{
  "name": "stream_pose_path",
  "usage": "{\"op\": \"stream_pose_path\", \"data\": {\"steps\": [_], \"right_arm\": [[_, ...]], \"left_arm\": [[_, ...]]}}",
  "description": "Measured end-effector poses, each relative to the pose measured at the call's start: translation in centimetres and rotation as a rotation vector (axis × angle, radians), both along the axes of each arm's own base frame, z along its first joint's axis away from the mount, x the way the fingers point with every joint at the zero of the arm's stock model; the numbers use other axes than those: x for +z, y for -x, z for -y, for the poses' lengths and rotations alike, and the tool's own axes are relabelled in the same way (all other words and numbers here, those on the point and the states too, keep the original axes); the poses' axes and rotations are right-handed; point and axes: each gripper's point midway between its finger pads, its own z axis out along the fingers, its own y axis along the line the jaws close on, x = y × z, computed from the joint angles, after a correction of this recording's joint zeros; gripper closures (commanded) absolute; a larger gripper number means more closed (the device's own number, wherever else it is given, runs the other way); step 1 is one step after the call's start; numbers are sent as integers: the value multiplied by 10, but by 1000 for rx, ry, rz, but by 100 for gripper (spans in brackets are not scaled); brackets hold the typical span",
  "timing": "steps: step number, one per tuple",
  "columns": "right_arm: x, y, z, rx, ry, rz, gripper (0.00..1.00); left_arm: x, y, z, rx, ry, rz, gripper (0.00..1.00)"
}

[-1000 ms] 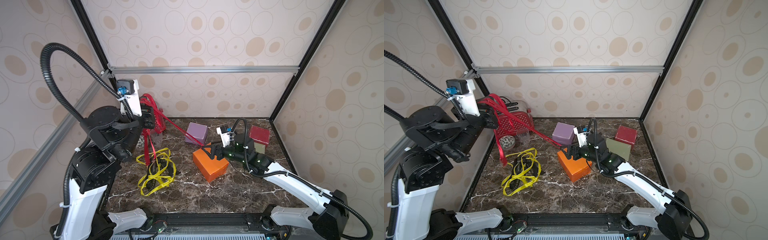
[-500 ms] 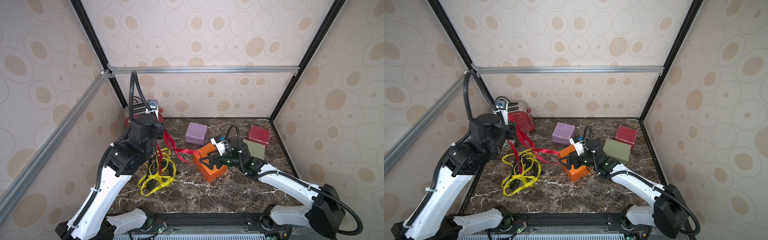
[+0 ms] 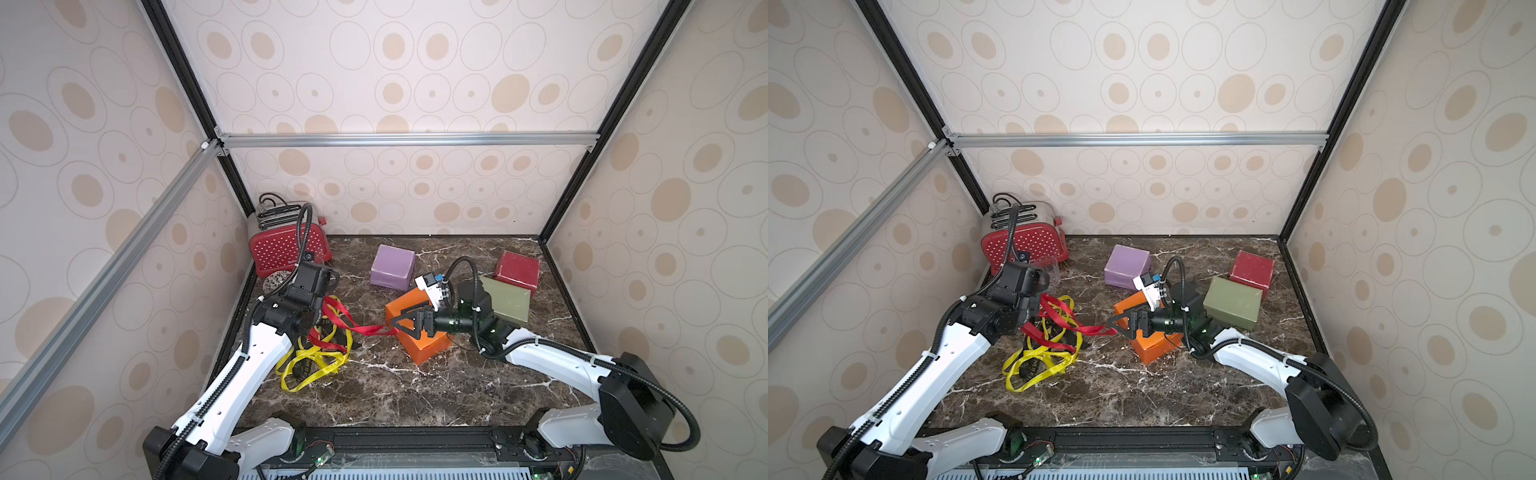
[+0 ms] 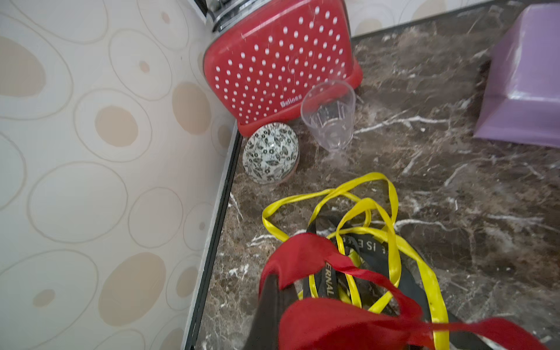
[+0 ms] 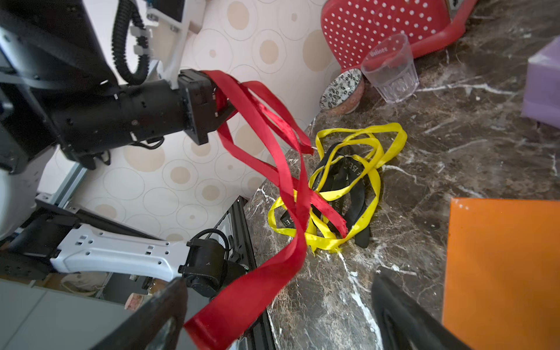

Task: Untie the ribbon bows on the gift boxes
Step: Place the ribbon at the center of the board.

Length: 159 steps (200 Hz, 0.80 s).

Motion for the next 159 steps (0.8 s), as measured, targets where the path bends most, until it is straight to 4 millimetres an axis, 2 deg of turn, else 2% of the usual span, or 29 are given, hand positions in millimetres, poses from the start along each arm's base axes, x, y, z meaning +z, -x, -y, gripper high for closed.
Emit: {"op": "stream_pose_path", "data": {"steps": [19, 35, 42, 46, 58, 72, 74, 115, 141, 159], "right_arm": [[-19, -12, -5, -58, 65, -52, 0], [-25, -20, -19, -96, 112, -70, 0], [-25, -22, -28, -103, 123, -75, 0], [-25, -23, -32, -106, 125, -81, 0], [-24, -28, -44, -125, 126, -94, 0], [-28, -36, -51, -166, 137, -125, 0], [-29, -37, -52, -174, 140, -130, 0], [-43, -61, -61, -260, 176, -207, 10], [-51, -63, -73, -257, 178, -242, 10], [-55, -63, -77, -260, 180, -264, 13]], "left_arm": [[-15, -2, 1, 15, 11, -50, 100], [-30, -1, -2, 36, 29, -93, 99], [-37, 0, -4, 47, 39, -112, 80], [-41, 1, -5, 54, 42, -124, 65], [-50, 5, -9, 72, 56, -155, 45], [-55, 6, -13, 92, 77, -168, 4], [-55, 6, -13, 96, 81, -167, 1], [-47, 8, -8, 91, 172, -114, 0], [-41, 8, 11, 25, 302, -66, 1], [-44, 8, 26, -6, 394, -77, 1]]}}
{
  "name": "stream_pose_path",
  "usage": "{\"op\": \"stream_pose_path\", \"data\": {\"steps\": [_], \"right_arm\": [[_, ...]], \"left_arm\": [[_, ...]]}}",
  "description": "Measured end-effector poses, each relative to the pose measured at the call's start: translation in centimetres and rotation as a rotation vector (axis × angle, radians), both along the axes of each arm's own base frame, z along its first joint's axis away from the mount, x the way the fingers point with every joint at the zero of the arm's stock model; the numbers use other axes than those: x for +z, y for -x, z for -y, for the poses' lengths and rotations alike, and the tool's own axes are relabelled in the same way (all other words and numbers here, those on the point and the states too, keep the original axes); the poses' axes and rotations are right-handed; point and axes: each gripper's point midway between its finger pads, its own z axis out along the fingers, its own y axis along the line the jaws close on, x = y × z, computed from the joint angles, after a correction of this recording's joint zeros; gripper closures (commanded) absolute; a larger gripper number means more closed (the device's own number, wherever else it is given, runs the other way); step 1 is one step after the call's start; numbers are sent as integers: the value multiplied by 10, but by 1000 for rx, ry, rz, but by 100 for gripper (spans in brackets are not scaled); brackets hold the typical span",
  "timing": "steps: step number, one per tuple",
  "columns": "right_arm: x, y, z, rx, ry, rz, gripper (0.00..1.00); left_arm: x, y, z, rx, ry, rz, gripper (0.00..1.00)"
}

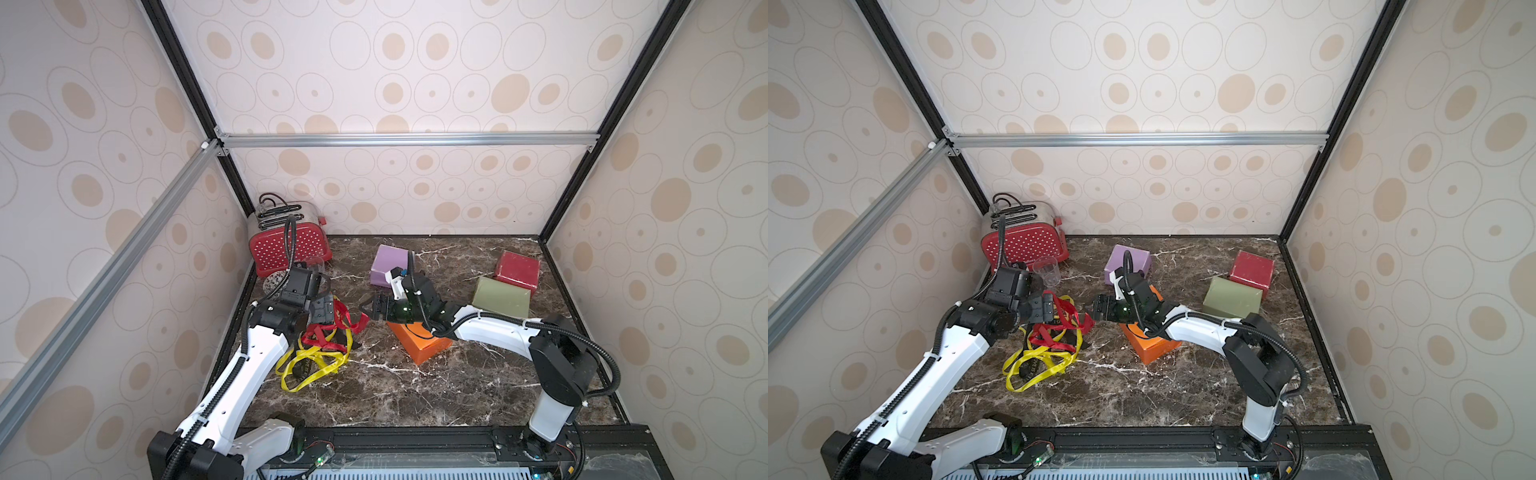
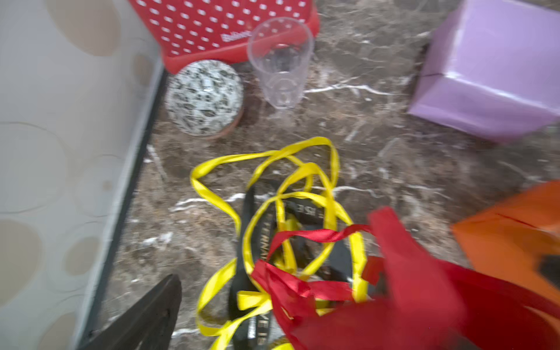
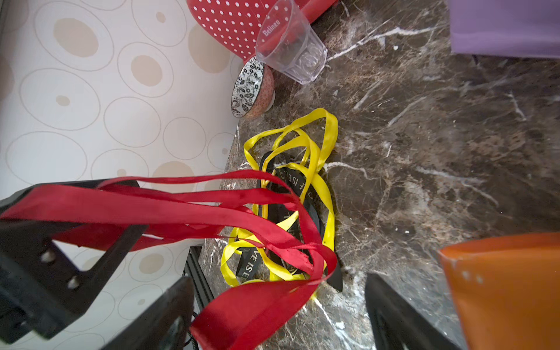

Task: Untie the ribbon bows on the gift boxes
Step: Place the ribbon at the center of the board.

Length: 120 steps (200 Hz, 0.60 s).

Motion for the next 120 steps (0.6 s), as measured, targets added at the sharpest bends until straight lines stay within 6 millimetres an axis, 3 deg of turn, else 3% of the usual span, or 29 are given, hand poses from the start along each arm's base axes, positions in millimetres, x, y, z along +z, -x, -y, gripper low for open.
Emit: {"op": "stream_pose_path", "data": {"steps": [24, 43, 79, 120], "right_arm": [[-1, -3, -4, -17, -1, -20, 20], [1, -7, -9, -21, -14, -32, 31], [-2, -11, -19, -14, -29, -57, 30], [-15, -22, -22, -58, 0, -98, 28]], "left_arm": [[-18, 0, 23, -40, 120, -67, 1], [-36, 1, 38, -68, 182, -146, 1], [-63, 17, 54, -85, 288, -238, 1], [-67, 34, 60, -43, 402, -217, 1]]}}
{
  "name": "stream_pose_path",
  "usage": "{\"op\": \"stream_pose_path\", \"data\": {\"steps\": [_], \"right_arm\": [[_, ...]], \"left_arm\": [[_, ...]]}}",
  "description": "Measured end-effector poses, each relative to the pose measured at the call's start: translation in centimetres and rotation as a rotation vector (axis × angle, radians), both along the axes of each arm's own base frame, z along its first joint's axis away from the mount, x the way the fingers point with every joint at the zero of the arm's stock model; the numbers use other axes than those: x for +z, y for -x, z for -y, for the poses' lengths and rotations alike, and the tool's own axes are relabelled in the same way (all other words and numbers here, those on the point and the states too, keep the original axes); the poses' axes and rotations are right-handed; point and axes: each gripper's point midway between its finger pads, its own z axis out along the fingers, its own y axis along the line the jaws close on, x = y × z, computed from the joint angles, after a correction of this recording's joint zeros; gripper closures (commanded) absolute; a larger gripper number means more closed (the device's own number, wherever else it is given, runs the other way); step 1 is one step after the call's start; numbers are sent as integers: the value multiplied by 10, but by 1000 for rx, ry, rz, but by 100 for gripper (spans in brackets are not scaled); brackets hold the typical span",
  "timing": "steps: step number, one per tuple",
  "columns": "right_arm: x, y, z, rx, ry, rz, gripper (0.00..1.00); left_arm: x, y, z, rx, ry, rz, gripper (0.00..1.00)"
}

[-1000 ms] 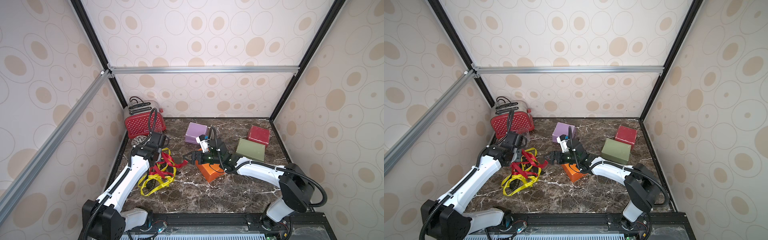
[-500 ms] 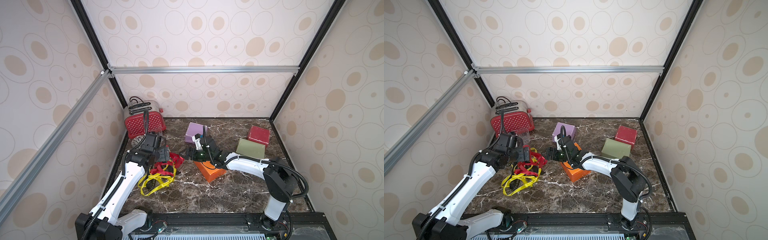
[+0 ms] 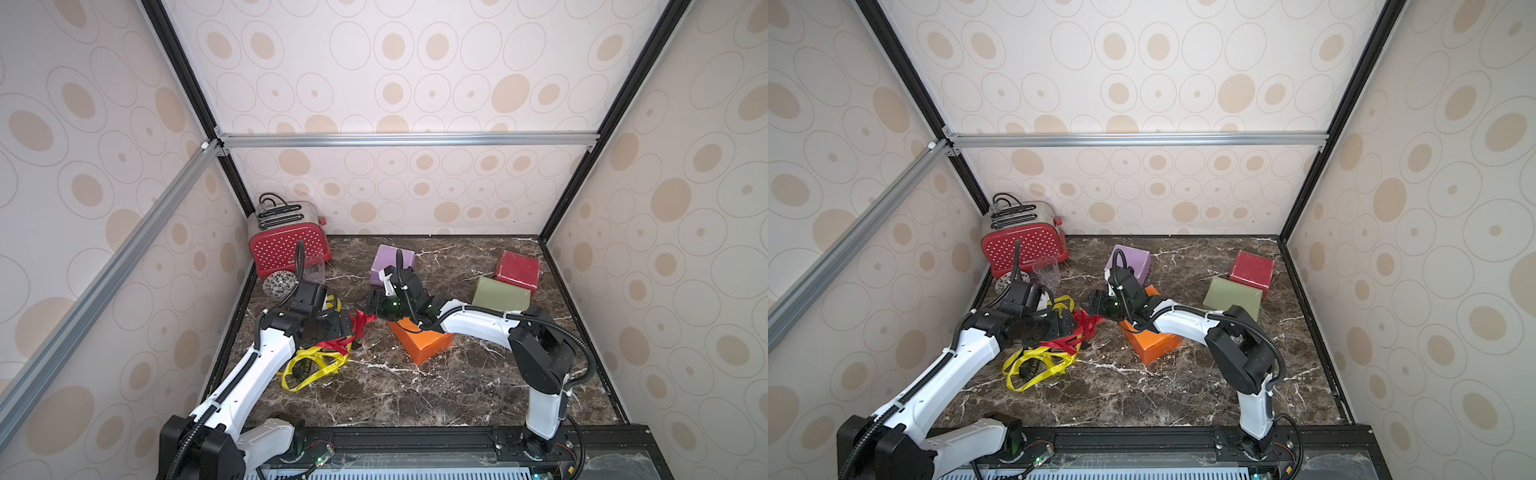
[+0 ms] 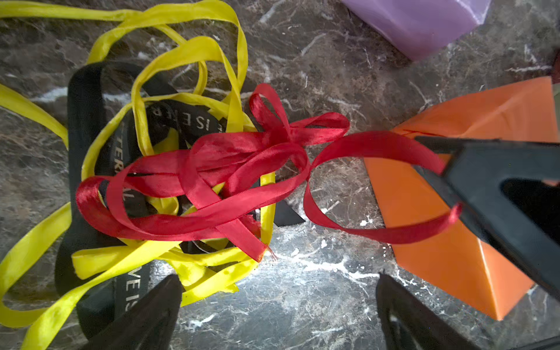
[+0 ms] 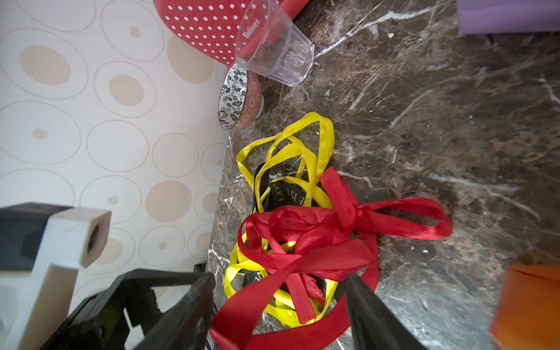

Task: Untie the ribbon bows on the gift boxes
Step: Place the ribbon at the center of the board.

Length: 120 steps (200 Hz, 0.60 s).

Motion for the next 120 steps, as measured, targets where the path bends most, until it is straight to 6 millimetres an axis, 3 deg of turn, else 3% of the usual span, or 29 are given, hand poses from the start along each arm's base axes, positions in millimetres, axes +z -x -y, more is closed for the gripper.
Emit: {"op": "stream_pose_path", "data": {"steps": [46, 85, 104, 120], "right_arm": [[3, -5, -5, -14, -14, -16, 27], [3, -3, -6, -14, -21, -31, 27], [5, -5, -6, -20, -29, -35, 27], [5, -6, -5, -25, -34, -40, 27]], "left_arm": [[-8, 4, 23, 10, 206, 85, 1], [10, -18, 45, -31, 331, 183, 3], [15, -27, 49, -34, 358, 219, 16], [14, -34, 53, -27, 377, 230, 44]]}}
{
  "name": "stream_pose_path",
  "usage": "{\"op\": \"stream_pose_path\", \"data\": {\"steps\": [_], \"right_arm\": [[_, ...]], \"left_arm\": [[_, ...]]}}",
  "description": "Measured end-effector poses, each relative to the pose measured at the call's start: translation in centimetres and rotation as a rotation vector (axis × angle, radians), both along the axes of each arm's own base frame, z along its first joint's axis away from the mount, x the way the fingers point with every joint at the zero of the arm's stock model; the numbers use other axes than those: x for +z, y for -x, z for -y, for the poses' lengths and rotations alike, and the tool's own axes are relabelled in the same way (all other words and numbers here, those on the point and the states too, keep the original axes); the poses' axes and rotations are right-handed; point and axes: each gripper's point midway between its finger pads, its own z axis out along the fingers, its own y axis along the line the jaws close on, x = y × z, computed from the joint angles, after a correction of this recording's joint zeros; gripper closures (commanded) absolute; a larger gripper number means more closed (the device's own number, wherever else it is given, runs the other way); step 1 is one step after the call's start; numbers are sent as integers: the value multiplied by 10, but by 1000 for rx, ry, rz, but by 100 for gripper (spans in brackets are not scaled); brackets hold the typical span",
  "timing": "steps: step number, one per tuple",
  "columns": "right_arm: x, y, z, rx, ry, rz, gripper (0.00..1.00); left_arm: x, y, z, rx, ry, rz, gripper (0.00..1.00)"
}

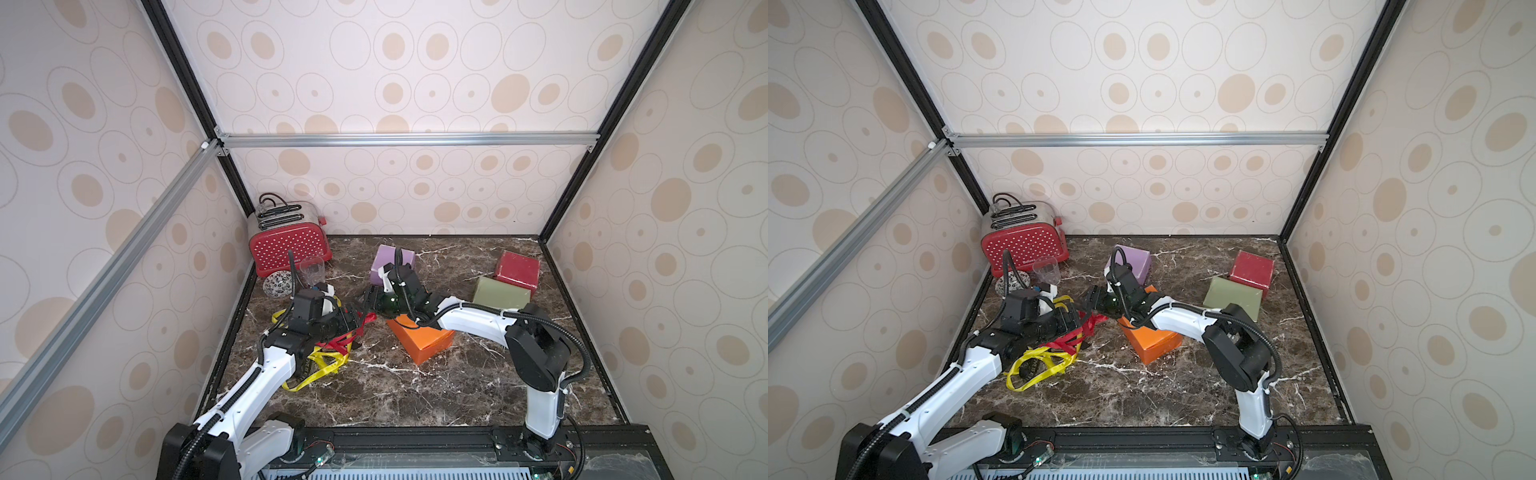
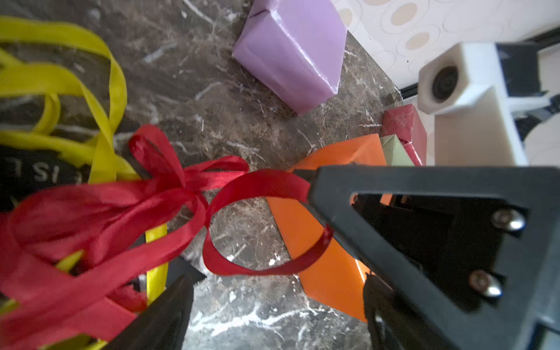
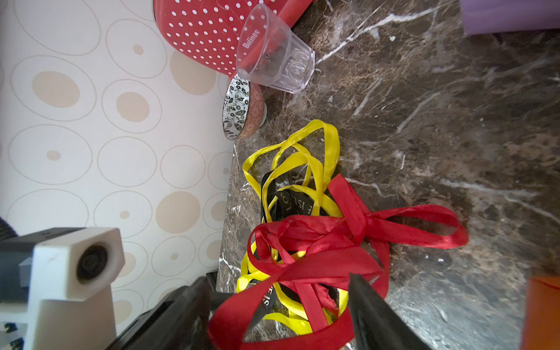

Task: Untie the ribbon bows on the gift boxes
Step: Place the ribbon at the center of the board.

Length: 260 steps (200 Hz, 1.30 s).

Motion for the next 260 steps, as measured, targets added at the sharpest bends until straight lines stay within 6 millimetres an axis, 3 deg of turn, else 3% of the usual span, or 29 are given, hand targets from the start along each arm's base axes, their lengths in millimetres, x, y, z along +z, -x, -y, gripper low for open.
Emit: {"op": "stream_pose_path", "data": {"steps": [11, 35, 71, 98, 134, 138, 146, 150, 172, 191, 214, 260], "right_arm": [[0, 1, 0, 3, -2, -4, 27], [0, 5, -3, 16, -10, -19, 27], [-2, 8, -5, 31, -19, -40, 27], [-1, 9, -5, 34, -23, -45, 25], [13, 13, 1, 34, -36, -21, 20], [16, 14, 2, 36, -39, -17, 20], [22, 15, 5, 36, -46, -9, 20], [26, 16, 7, 34, -50, -5, 20], [40, 18, 20, 31, -53, 27, 20], [50, 16, 48, 2, -26, 65, 20], [66, 7, 101, -89, 45, 139, 19], [106, -6, 254, -448, 221, 360, 11]], "left_arm": [[-1, -5, 3, 1, 10, 3, 61], [-4, -11, 3, 16, 4, 9, 64], [-3, -17, -2, 53, -17, 28, 95], [-11, -15, -17, 116, -79, 6, 100], [-27, 7, -59, 253, -254, -73, 100], [-27, 9, -63, 268, -271, -75, 86], [-26, 13, -72, 296, -304, -77, 48], [-26, 15, -76, 308, -322, -79, 36], [-23, 22, -92, 347, -401, -105, 15], [-11, 22, -98, 357, -441, -103, 6], [9, 18, -104, 367, -465, -81, 1], [56, 8, -110, 362, -513, 9, 1]]}}
